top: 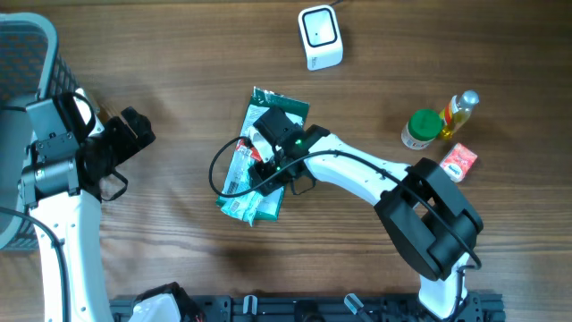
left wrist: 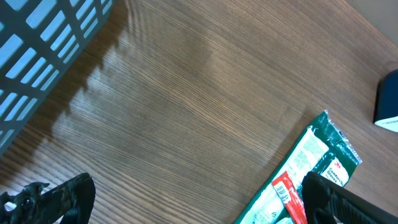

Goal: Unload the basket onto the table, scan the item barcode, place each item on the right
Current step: 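Move the right gripper to the pile and grasp the wipes packet, then lift the wipes packet and hold it before the scanner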

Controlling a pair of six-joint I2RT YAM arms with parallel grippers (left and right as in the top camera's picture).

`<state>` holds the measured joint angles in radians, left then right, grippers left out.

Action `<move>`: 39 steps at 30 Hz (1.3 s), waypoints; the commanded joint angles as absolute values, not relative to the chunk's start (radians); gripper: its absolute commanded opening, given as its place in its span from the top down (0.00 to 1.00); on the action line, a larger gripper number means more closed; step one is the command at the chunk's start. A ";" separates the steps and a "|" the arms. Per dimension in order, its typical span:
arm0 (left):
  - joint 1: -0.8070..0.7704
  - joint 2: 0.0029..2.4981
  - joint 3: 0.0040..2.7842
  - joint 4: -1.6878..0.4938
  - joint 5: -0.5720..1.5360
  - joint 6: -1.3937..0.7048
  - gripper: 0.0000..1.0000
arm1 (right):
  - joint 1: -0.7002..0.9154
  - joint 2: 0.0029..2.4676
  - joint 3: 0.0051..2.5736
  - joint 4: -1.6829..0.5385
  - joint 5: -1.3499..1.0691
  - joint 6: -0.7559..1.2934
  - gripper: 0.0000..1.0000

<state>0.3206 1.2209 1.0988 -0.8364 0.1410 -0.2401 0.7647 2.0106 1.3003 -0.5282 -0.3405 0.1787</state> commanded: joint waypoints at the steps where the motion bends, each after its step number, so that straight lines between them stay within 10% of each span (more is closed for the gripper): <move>1: 0.318 1.221 1.100 -0.834 0.152 -0.220 0.00 | 0.772 2.046 1.271 -0.538 -0.341 0.186 0.45; 10: 0.318 1.221 1.100 -0.834 0.152 -0.220 0.00 | 0.714 2.001 1.283 -0.545 -0.422 0.183 0.96; 19: 0.318 1.221 1.100 -0.834 0.152 -0.220 0.00 | 0.655 1.616 1.323 -0.525 -0.503 -0.123 0.96; 25: 0.318 1.221 1.100 -0.834 0.152 -0.220 0.00 | 0.653 1.527 1.413 -0.400 0.171 -0.417 0.96; 39: 0.318 1.221 1.100 -0.834 0.152 -0.220 0.00 | 0.502 2.266 1.417 1.021 0.603 -1.322 0.96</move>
<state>0.3206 1.2209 1.0988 -0.8364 0.1410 -0.2401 0.5083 2.1983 1.4063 0.9234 0.5968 -1.1568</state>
